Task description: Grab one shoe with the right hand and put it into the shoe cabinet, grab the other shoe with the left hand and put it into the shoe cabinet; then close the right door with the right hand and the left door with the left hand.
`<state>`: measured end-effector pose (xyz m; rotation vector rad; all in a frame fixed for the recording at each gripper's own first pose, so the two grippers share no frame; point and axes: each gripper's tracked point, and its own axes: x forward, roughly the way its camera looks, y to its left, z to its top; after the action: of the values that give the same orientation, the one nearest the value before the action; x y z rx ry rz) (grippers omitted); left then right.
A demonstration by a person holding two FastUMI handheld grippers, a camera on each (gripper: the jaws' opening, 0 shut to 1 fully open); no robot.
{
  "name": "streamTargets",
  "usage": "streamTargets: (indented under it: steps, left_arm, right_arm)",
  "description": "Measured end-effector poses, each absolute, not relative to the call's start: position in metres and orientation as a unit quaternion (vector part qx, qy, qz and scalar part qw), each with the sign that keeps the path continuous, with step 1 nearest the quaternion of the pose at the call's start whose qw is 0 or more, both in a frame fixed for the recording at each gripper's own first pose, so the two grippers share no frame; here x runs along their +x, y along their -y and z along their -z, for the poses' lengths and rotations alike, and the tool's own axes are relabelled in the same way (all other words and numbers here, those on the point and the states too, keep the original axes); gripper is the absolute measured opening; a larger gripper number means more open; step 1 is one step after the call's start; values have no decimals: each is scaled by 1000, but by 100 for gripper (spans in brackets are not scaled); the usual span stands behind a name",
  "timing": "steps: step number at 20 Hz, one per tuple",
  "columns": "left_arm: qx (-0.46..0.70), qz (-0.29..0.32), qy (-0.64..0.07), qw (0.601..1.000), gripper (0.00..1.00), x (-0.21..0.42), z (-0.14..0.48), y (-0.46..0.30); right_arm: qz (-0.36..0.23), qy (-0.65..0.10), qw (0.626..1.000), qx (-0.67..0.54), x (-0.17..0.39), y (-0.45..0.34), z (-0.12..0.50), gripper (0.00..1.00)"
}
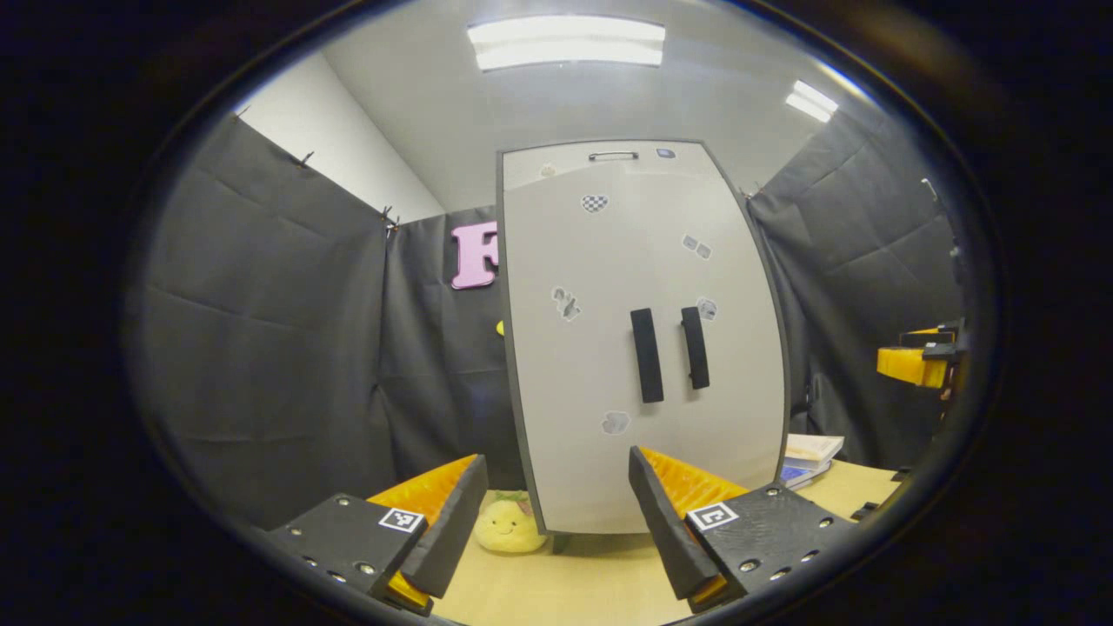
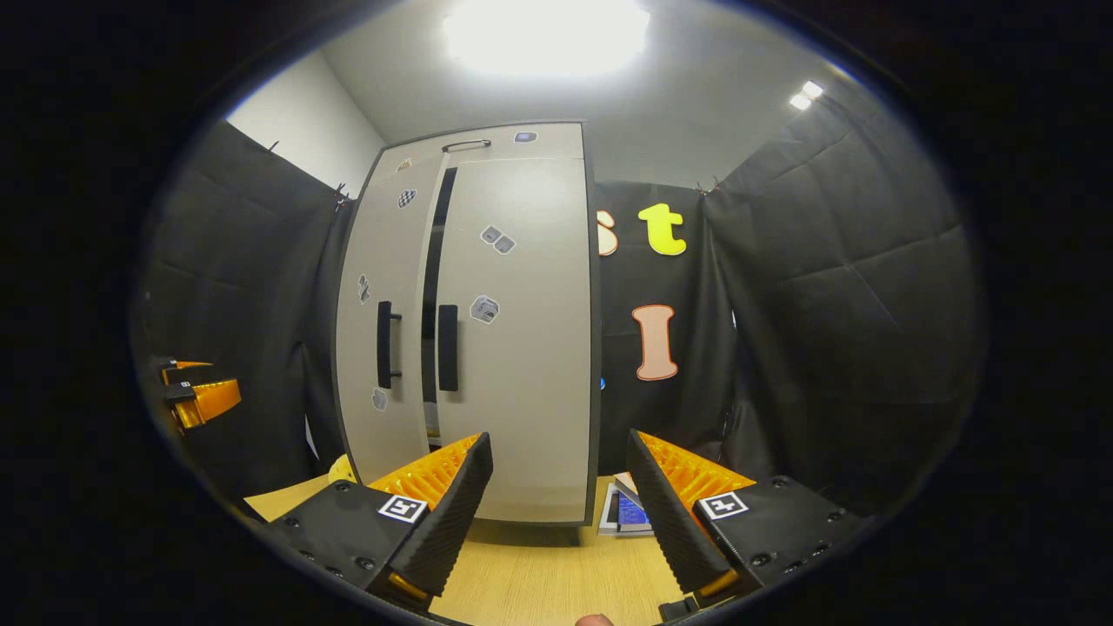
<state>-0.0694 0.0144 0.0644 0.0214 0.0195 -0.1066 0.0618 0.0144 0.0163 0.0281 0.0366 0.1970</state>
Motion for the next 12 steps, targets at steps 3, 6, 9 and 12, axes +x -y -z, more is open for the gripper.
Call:
streamTargets:
  steps: [3,6,9,12]
  left_arm:
    - [8,50,-9,999,93,-70,-65,-19]
    - [4,45,-11,999,93,-71,-64,-24]
    - [5,42,-12,999,93,-73,-65,-28]
    - [4,41,-12,999,94,-72,-66,-29]
  right_arm:
    - [-96,-17,995,11,62,-15,-18,98]
    - [-96,-16,995,11,62,-16,-19,98]
    - [-93,-16,996,11,62,-15,-19,98]
    - [-91,-16,996,15,62,-16,-20,98]
